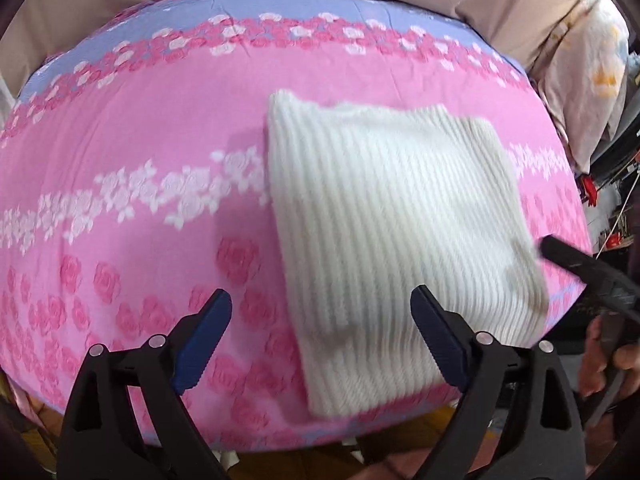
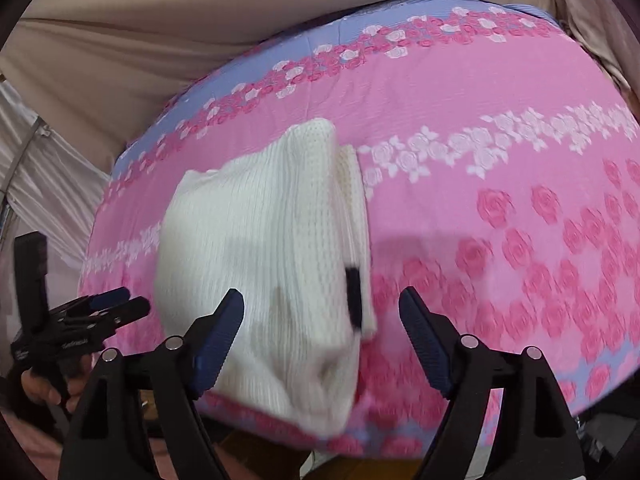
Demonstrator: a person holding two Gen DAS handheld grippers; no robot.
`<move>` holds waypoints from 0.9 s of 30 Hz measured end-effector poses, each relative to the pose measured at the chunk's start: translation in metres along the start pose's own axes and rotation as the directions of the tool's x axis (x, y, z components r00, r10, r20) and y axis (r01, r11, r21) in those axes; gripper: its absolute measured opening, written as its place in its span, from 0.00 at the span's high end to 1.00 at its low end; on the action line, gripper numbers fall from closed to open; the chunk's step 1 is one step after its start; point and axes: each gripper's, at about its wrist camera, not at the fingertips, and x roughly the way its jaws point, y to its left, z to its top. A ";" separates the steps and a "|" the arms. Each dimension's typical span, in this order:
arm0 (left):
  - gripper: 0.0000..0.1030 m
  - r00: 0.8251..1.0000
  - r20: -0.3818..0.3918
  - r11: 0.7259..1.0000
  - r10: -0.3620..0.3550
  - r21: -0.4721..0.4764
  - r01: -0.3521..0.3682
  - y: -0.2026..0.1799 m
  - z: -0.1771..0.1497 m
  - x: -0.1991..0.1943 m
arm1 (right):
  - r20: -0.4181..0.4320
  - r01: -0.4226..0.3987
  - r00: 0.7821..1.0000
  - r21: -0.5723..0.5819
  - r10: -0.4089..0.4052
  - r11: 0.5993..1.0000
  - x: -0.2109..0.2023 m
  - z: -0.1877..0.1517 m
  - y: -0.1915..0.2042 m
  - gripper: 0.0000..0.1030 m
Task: Fold small clothes
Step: 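Grasp the folded sweater's edge with both grippers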
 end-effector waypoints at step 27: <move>0.09 0.923 -0.054 0.882 -0.382 -0.319 0.346 0.047 0.020 0.077 | -0.100 -0.194 0.971 0.191 0.216 0.962 0.074 0.003 -0.019 0.16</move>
